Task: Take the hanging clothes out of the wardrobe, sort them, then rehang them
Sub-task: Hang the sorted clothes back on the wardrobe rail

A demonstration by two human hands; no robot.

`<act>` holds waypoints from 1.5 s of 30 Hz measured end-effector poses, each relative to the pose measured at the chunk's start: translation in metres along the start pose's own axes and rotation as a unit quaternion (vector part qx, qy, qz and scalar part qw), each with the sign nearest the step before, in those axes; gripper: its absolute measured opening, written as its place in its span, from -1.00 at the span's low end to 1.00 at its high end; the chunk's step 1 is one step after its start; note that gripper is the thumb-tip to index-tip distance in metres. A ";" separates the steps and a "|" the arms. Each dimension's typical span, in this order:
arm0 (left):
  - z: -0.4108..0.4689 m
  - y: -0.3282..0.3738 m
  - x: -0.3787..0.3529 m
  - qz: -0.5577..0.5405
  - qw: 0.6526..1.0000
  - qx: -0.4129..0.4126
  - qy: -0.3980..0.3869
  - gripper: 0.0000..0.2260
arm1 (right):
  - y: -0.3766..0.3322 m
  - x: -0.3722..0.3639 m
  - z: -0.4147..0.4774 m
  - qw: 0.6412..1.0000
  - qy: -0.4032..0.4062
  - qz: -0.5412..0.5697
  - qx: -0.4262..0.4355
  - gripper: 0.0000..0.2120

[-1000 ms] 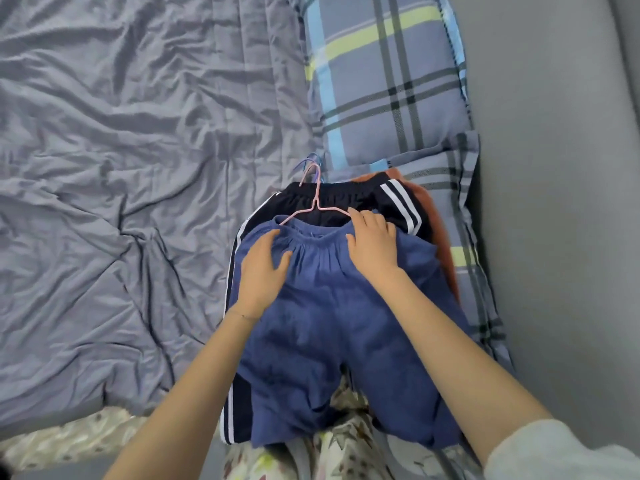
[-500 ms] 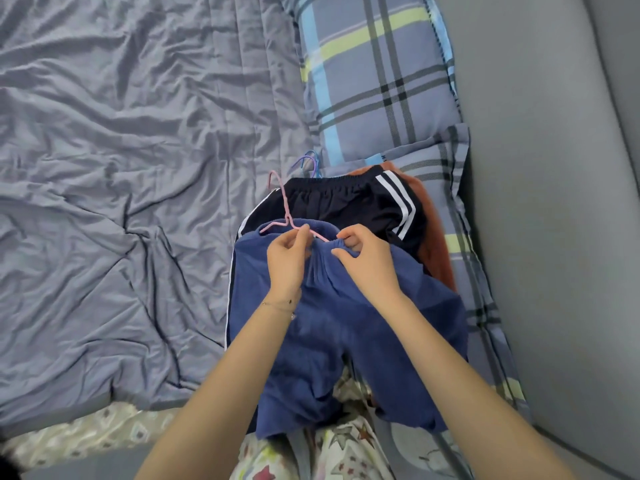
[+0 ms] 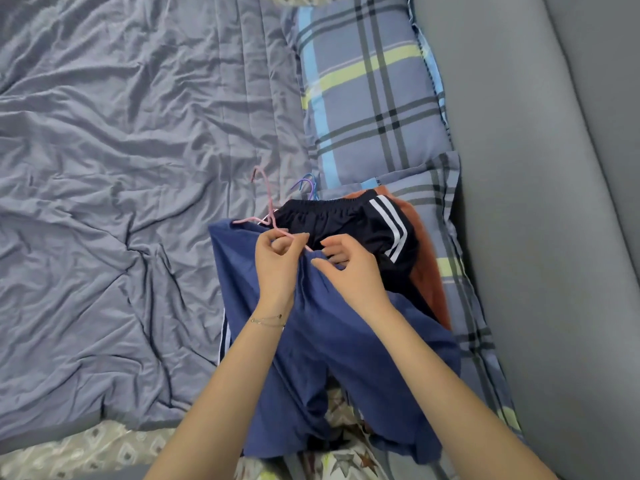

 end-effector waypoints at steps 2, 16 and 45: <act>0.004 -0.016 0.004 0.006 1.000 0.026 0.013 -0.79 | 0.010 0.008 0.018 0.999 -0.010 -0.042 0.006 -0.78; 0.020 -0.066 0.009 0.047 0.997 0.036 0.044 -0.78 | 0.056 0.068 0.128 0.881 -0.059 -0.470 0.010 -0.51; -0.010 -0.061 0.028 0.035 0.998 0.039 0.041 -0.81 | 0.047 0.012 0.101 0.883 -0.120 -0.441 -0.107 -0.80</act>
Point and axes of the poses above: each hand's wrist, its own z-axis towards the middle knuckle, its own x-axis out of the back of the hand, y = z × x, the point moved 2 cm from there along z, towards the middle knuckle, and after that the axes turned 12 degrees about z, right-handed, at the moved point
